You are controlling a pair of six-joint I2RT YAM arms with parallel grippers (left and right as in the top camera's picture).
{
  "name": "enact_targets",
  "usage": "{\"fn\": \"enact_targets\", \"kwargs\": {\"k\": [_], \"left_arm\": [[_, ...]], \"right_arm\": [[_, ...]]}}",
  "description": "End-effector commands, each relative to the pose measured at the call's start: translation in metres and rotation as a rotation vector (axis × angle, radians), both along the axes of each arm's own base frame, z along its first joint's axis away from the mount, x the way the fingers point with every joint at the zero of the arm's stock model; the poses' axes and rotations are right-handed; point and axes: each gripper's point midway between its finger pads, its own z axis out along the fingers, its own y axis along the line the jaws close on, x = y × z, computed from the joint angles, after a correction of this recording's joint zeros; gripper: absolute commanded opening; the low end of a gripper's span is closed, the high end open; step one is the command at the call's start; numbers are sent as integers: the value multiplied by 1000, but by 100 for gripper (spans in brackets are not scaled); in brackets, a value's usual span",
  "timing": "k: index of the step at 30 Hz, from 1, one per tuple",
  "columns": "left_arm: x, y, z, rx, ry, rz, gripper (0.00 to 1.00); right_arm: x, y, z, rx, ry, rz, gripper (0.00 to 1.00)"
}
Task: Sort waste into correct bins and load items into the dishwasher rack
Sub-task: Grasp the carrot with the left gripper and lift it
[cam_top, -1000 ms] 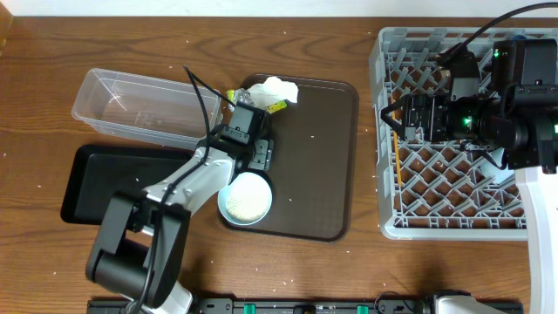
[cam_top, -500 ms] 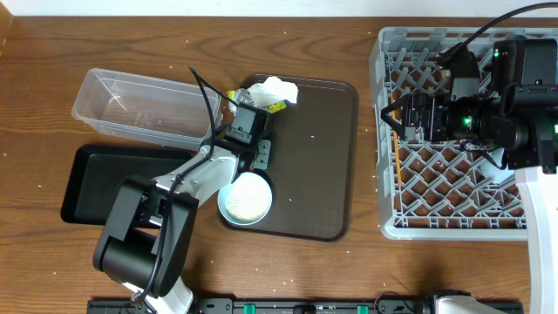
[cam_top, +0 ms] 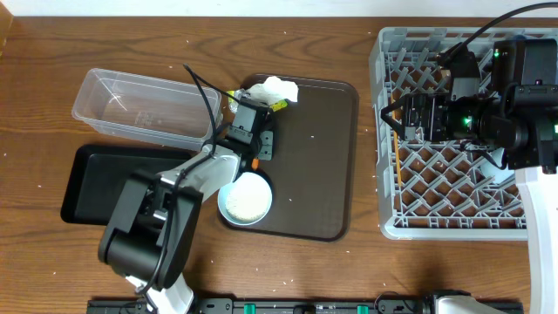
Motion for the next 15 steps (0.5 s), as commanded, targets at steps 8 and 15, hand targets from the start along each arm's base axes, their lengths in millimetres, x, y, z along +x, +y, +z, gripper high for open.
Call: {"fn": "enact_targets", "kwargs": {"k": [8,15], "left_arm": [[4,-1,0,-28,-3,40,30],[8,-3,67,-81,-126,37,21]], "right_arm": [[-2,4,0,18,11,6,99],[-2,4,0,17,10,6,99]]}}
